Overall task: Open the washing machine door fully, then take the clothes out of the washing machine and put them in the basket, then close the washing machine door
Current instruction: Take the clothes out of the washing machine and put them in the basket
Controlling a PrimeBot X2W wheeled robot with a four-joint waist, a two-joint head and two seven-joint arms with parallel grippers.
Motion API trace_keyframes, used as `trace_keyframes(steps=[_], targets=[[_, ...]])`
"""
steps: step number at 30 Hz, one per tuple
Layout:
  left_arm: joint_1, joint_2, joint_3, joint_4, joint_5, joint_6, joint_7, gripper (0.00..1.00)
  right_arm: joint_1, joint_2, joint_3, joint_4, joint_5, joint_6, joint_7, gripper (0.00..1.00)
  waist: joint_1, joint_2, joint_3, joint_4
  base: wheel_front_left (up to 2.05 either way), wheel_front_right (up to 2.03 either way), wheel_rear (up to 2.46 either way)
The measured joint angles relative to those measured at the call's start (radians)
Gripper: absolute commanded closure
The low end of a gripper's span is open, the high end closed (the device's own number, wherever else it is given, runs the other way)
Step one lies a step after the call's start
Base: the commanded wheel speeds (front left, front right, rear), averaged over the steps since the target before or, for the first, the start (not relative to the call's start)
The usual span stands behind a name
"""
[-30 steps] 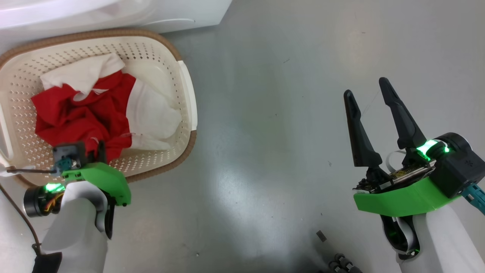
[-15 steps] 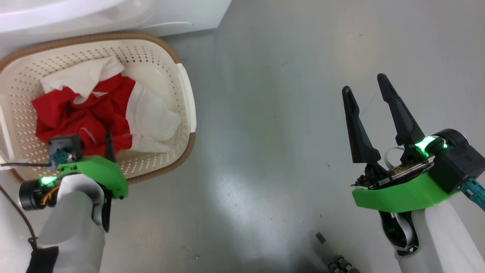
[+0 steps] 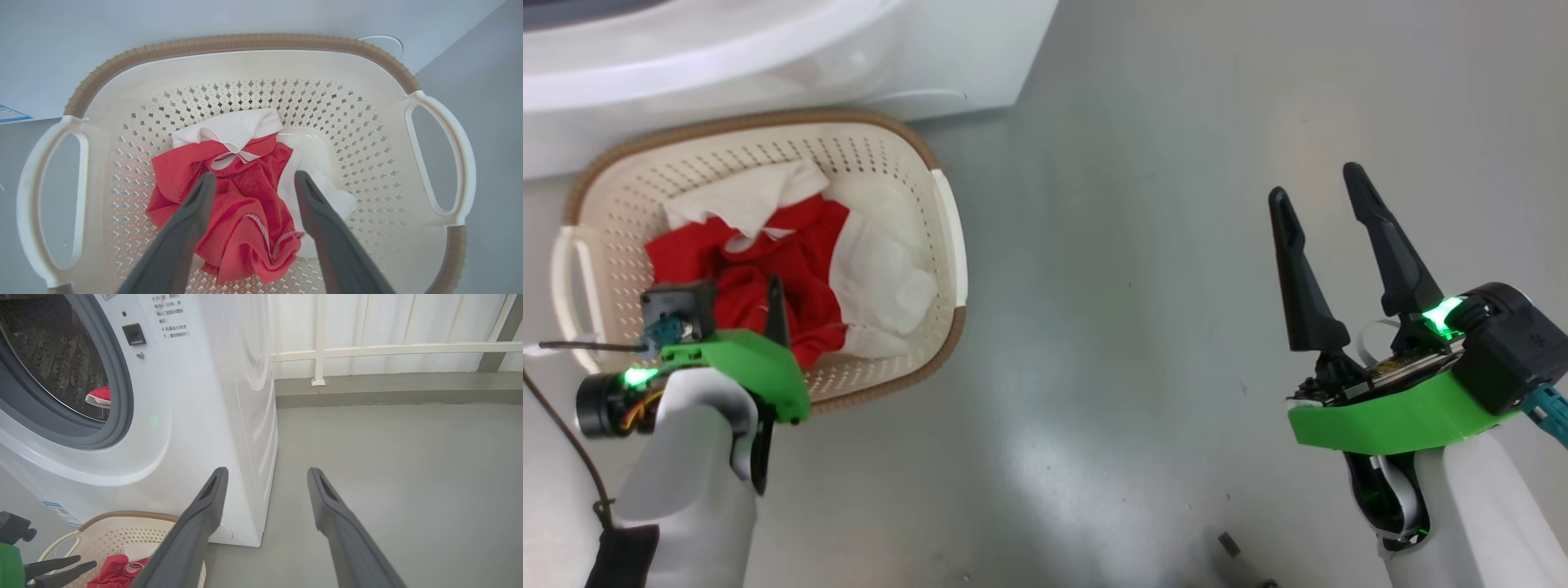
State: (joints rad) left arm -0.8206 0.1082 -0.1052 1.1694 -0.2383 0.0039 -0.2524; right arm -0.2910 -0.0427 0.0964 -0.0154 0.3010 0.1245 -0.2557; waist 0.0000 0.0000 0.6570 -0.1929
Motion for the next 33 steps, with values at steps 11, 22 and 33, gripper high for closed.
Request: trace_keyframes(steps=[11,22,33], targets=[[0.120,-0.032,0.003,-0.199,0.000,-0.022,0.000,0.00,0.041,-0.001,-0.027,0.013,-0.006,0.000,0.000,0.00,0.0000,0.0000,-0.101,0.026,0.00,0.00,0.00],[0.273,-0.044,0.041,-0.448,-0.001,-0.010,0.000,0.00,0.091,-0.001,-0.052,0.043,-0.022,0.000,0.000,0.00,0.0000,0.0000,-0.215,0.051,0.00,0.00,0.00],[0.442,-0.064,0.062,-0.713,0.000,-0.003,0.000,0.00,0.148,-0.001,-0.080,0.061,-0.072,0.000,0.000,0.00,0.0000,0.0000,-0.345,0.088,0.00,0.00,0.00]])
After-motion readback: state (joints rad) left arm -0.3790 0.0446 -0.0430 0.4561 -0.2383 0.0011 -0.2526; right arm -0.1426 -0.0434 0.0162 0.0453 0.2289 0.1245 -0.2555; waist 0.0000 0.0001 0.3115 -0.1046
